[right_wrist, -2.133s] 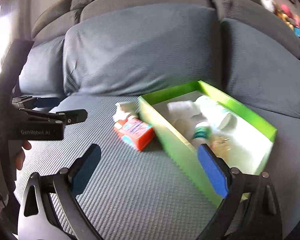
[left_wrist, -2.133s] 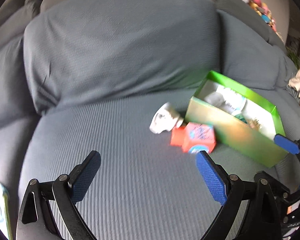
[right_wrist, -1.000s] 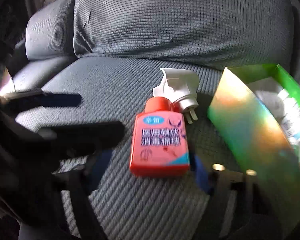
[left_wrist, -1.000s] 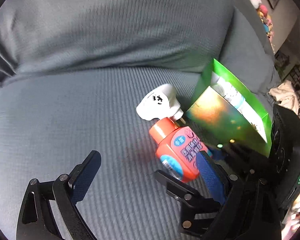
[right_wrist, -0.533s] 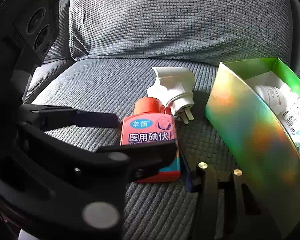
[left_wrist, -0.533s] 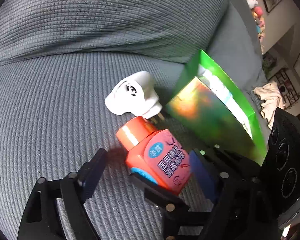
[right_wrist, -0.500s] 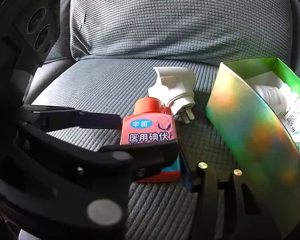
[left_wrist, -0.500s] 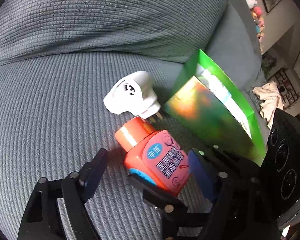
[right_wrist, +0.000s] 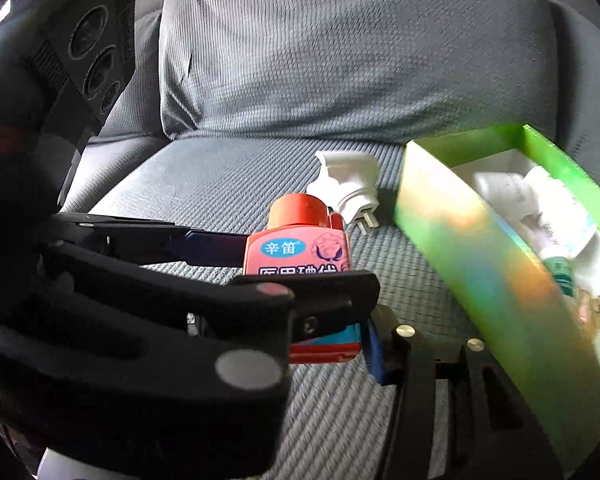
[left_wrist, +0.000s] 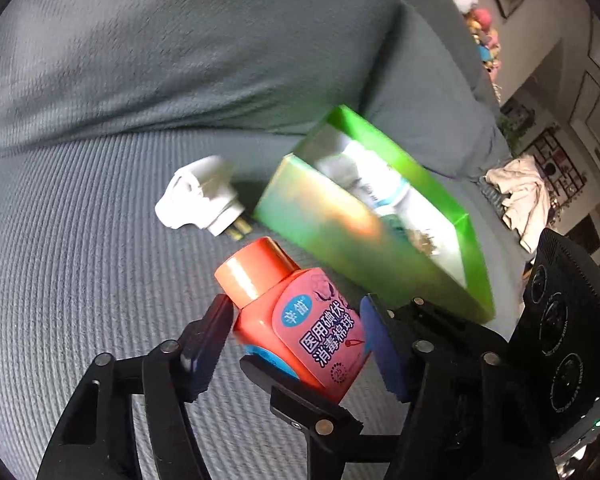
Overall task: Organize rigid objects
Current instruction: 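Close the right gripper around the orange-red bottle and lift, then carry the orange-red bottle into the green box and open the right gripper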
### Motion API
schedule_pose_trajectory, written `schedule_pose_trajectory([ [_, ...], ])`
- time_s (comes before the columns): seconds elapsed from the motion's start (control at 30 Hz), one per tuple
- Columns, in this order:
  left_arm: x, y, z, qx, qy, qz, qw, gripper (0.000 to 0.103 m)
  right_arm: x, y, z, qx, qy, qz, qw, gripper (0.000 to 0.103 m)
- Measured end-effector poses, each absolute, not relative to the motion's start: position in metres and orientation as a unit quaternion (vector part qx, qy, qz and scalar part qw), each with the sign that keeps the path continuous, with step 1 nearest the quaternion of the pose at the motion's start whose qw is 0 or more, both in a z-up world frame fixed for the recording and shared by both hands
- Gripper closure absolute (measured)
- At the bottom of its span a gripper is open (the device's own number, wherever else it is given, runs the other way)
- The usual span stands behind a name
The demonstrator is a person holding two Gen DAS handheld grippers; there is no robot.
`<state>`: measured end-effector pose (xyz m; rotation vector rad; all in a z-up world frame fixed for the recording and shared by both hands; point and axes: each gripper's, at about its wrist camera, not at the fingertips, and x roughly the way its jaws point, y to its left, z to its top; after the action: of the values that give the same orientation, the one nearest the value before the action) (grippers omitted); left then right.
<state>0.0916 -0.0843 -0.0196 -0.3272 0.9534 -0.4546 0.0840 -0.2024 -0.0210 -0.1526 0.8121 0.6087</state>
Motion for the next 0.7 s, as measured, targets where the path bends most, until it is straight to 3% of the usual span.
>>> schedule_pose_trajectory([
  [0.4,0.098,-0.168,0.039,-0.094,0.411,-0.258,0.869,0.039,0.078,-0.270,0.031,-0.052,0.329,0.248,0.910,0.052],
  [0.7,0.131,-0.230,0.053,-0.079,0.401,-0.291,0.865,0.043,0.097,-0.330,0.049,-0.033,0.313,0.196,0.929,0.052],
])
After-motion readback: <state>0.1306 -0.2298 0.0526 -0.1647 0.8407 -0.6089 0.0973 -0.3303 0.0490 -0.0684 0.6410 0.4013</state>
